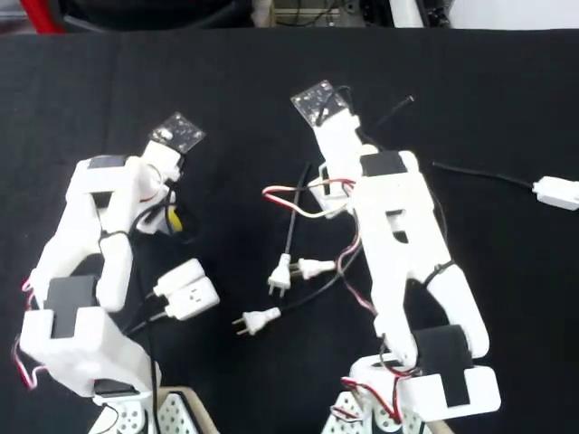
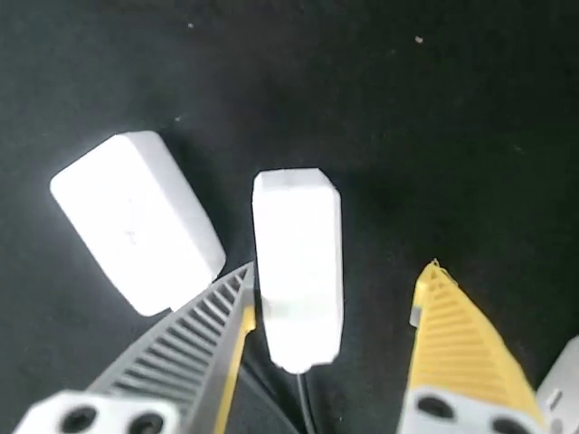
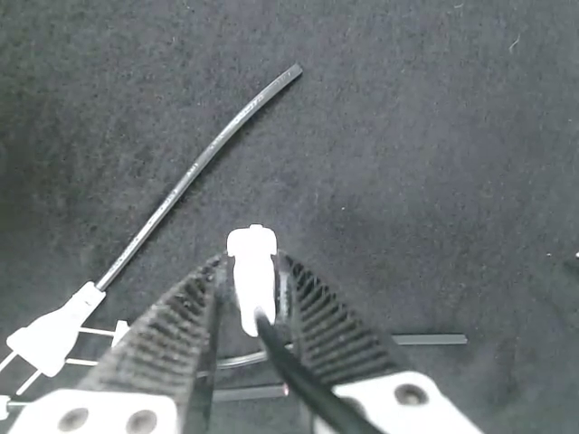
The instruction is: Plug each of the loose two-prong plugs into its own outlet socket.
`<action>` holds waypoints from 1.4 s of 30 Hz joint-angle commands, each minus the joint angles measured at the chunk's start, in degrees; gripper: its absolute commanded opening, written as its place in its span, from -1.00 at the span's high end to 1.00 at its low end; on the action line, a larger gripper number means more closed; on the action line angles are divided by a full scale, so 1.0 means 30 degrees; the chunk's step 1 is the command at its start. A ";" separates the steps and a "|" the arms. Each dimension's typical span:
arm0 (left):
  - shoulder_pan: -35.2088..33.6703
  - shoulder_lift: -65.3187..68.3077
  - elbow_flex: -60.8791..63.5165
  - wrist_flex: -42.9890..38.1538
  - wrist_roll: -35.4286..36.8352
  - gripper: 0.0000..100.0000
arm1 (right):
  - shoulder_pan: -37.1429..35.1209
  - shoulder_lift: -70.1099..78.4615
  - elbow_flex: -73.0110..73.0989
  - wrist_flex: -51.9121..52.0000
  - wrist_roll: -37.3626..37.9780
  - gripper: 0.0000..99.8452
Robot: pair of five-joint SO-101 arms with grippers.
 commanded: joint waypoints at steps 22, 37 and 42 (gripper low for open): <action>0.4469 0.2256 -0.9538 0.8938 0.1172 0.94 | 0.1641 -0.0190 -0.0190 -0.0674 0.0147 0.98; 1.0330 0.1582 -0.6139 0.5040 0.2579 0.93 | 0.7092 -0.0015 -0.3238 0.1993 0.0176 0.98; 0.9597 0.1465 -0.5788 0.3927 0.4454 0.69 | 0.7121 -0.0044 -0.3238 0.1700 0.0176 0.98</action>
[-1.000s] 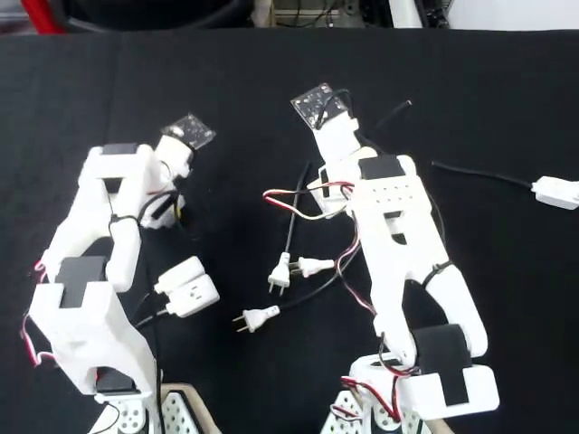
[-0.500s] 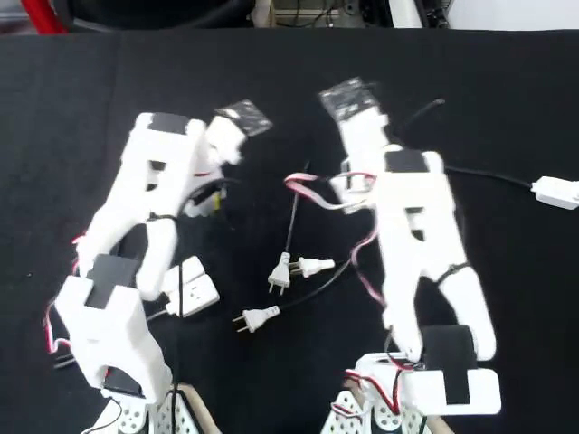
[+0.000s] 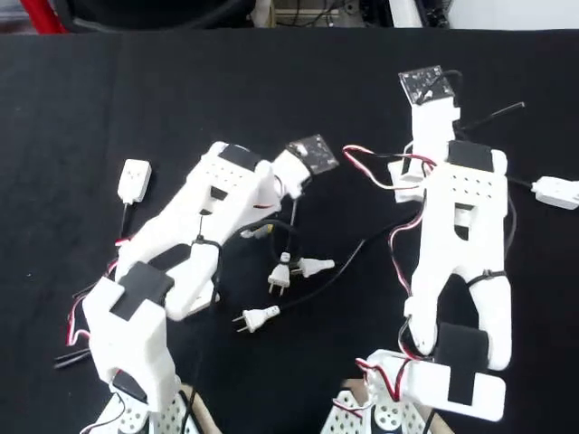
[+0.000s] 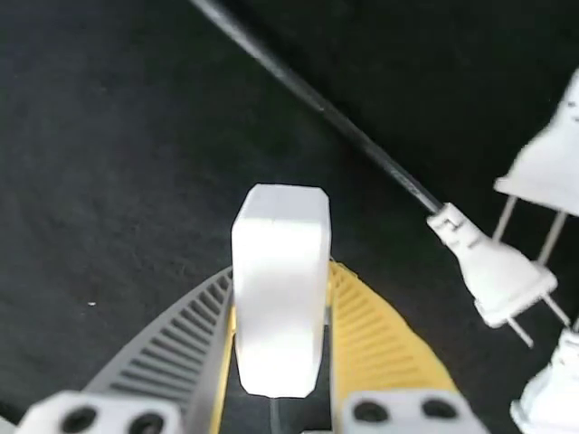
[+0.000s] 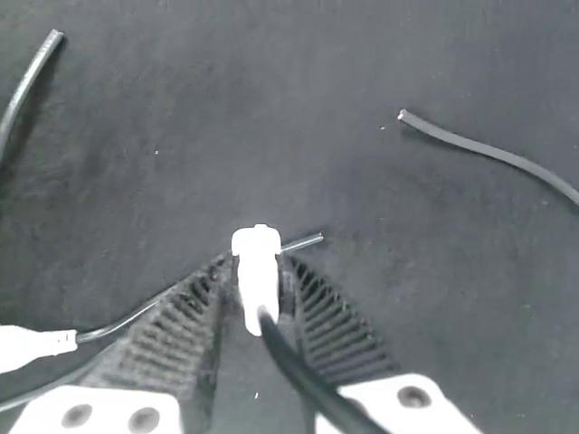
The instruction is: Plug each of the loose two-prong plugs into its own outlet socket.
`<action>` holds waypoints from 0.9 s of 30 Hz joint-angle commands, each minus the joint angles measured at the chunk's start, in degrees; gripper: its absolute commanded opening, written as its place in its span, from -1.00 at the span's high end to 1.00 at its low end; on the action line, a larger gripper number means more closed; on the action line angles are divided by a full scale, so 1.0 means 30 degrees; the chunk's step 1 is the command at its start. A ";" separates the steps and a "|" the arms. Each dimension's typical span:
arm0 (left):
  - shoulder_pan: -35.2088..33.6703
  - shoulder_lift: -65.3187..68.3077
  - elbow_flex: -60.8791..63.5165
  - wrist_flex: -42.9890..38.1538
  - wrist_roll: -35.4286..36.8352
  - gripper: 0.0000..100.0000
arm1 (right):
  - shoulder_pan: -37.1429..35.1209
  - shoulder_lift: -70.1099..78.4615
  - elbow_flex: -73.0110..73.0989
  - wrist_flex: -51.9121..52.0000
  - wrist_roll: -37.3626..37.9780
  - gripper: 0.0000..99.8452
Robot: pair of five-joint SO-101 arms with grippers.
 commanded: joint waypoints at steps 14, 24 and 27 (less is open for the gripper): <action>-0.2330 -0.1114 -0.0220 -0.0908 -0.0762 0.43 | 0.0264 -0.0103 -0.0777 -0.0410 0.0147 0.98; -0.3971 -0.2081 -0.1509 -0.1114 -0.1289 0.43 | -0.0234 -0.0103 -0.0718 -0.0440 0.0147 0.98; -0.4000 -0.2110 -0.0835 -0.1758 -0.1084 0.43 | -0.0234 -0.0103 -0.0689 -0.0440 0.0147 0.98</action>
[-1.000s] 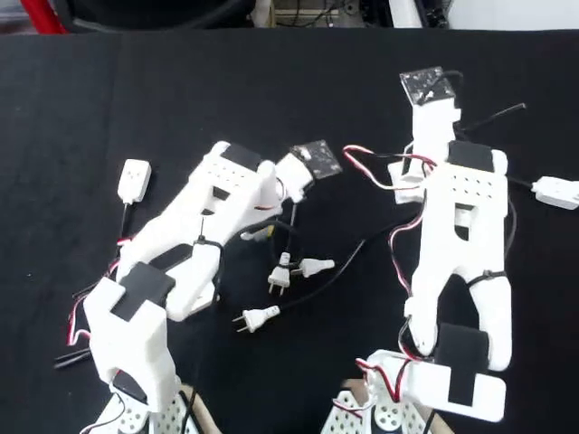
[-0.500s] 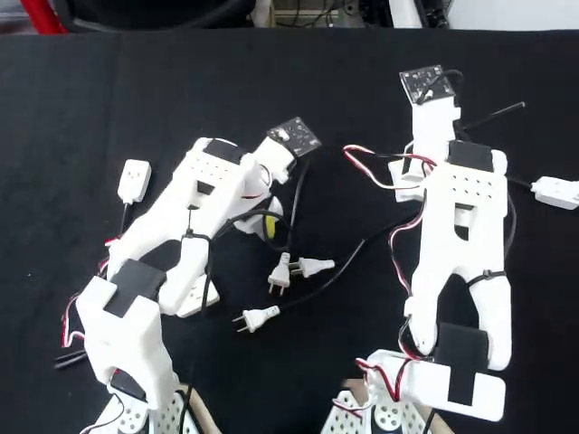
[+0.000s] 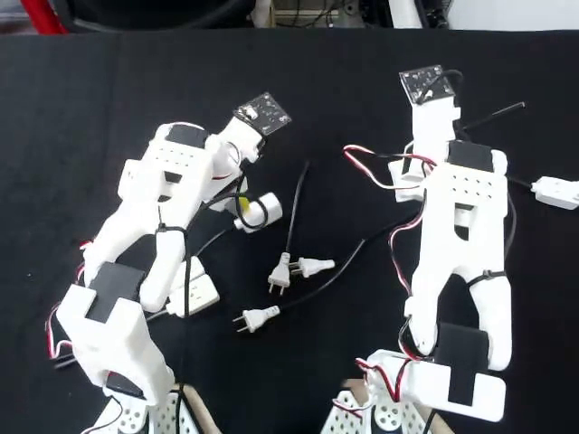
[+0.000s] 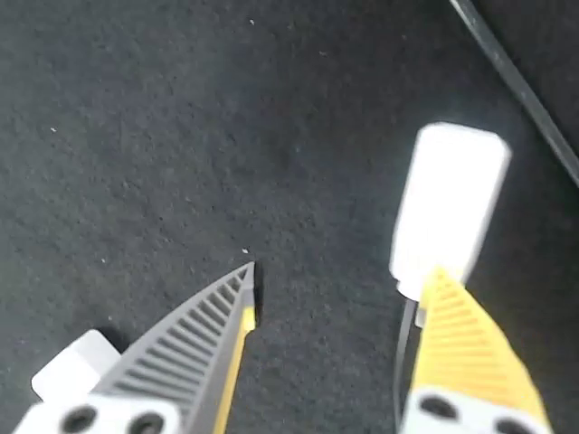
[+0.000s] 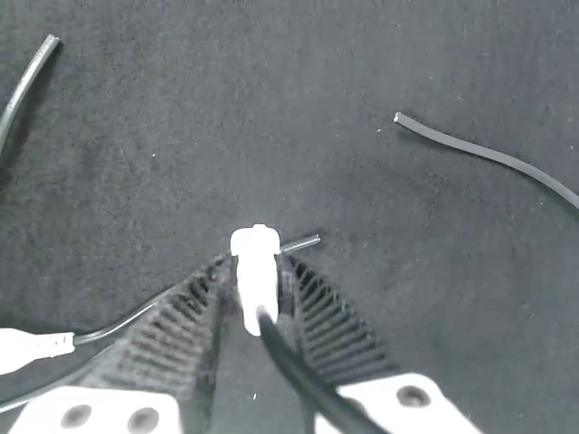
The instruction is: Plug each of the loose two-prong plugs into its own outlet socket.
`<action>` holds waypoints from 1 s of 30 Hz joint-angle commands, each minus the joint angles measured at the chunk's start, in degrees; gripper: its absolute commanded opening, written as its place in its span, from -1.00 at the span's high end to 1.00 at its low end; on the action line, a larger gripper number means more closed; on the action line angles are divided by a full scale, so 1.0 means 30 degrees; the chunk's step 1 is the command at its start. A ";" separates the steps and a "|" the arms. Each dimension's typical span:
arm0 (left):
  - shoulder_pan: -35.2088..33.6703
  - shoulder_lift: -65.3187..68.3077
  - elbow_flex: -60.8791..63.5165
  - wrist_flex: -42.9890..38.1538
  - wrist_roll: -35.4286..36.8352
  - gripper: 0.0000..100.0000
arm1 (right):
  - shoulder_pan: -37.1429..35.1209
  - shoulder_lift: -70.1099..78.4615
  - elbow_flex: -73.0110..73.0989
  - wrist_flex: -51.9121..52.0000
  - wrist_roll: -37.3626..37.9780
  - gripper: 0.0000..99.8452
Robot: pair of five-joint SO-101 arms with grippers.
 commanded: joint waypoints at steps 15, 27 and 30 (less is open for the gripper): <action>0.4029 -0.5040 0.7575 -0.2403 0.0352 0.43 | -0.0293 -0.0073 -0.0542 -0.0498 0.0117 0.98; 0.4791 -0.5949 0.9245 -0.4454 0.0322 0.81 | -0.0264 -0.0073 0.0015 -0.1319 0.0117 0.98; 0.3795 -0.4249 0.8601 -0.5919 0.0322 0.77 | -0.0264 -0.0073 0.0015 -0.1319 0.0117 0.98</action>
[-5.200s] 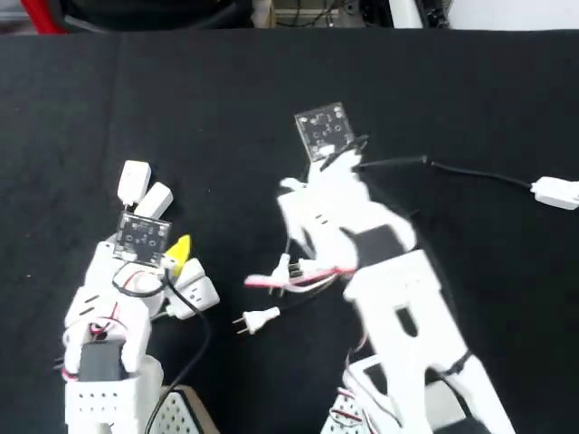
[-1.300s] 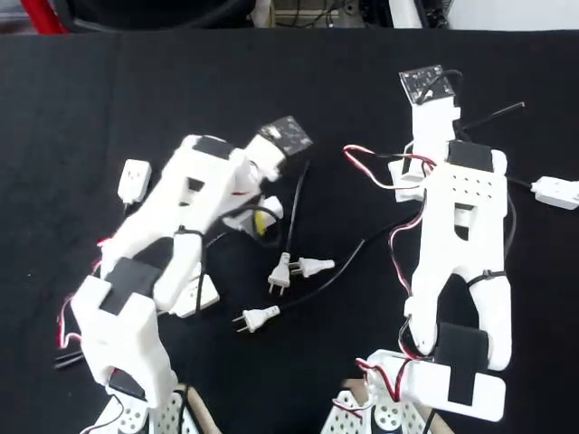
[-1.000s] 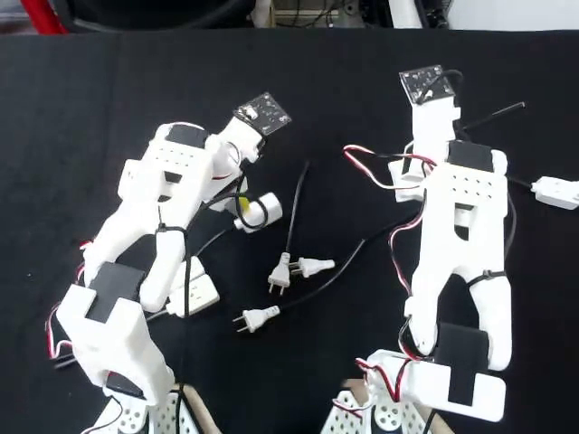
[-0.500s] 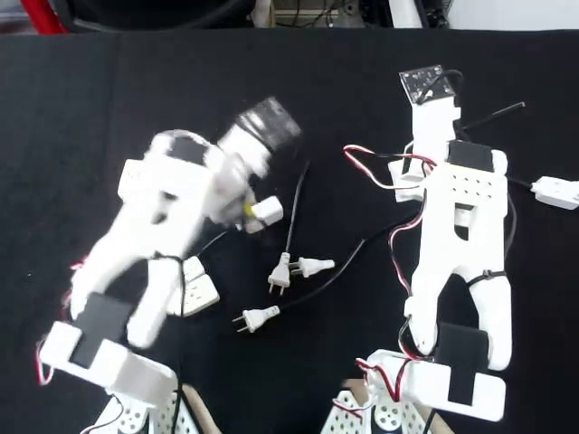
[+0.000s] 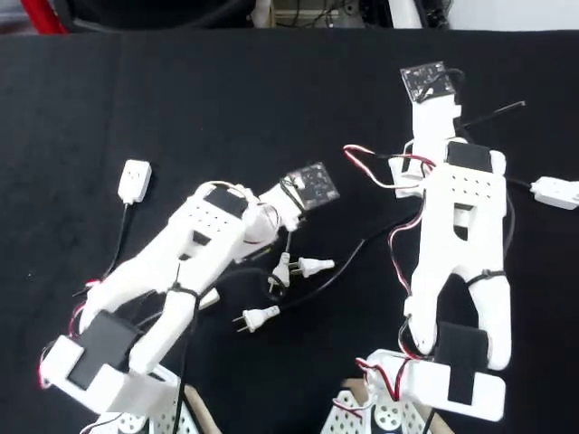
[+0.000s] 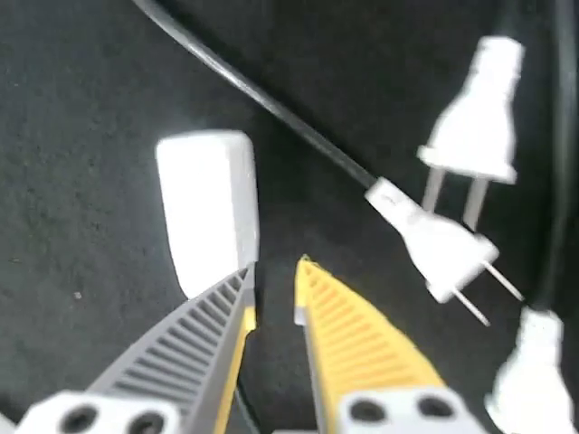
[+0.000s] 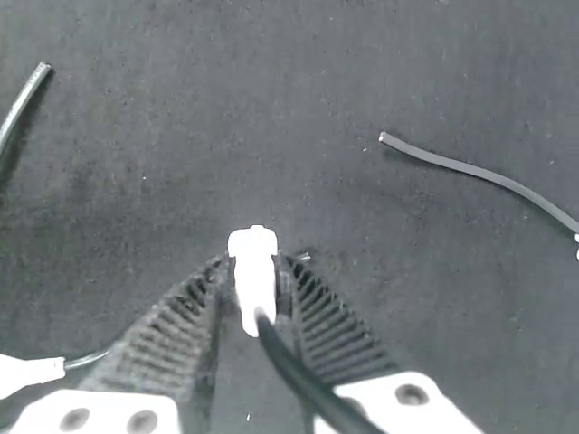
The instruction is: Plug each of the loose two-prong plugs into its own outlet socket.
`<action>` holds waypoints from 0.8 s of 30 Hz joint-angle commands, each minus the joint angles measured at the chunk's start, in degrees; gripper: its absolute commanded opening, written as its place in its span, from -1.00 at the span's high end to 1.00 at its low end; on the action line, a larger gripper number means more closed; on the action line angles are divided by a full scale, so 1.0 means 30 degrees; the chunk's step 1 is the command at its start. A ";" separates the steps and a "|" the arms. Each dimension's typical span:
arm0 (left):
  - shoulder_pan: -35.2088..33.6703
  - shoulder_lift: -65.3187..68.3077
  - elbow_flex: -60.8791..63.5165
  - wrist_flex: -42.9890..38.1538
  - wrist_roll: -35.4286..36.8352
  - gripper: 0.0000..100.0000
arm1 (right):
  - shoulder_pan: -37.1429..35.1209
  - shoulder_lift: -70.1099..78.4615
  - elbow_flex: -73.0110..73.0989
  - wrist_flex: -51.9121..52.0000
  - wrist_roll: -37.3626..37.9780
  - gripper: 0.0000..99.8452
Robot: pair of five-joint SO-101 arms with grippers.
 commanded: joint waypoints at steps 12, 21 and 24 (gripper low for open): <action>-0.3179 0.4220 -0.6462 0.3692 0.0147 0.77 | -0.0293 -0.0073 -0.0103 -0.0322 0.0117 0.98; -0.3355 0.1026 -0.5846 0.6447 0.1582 0.77 | -0.2872 -0.0366 0.1949 -0.2022 0.3429 0.98; -0.4879 -0.2022 -0.3648 0.5714 0.2637 0.77 | -0.4835 -0.1011 0.2740 -0.2667 0.4425 0.98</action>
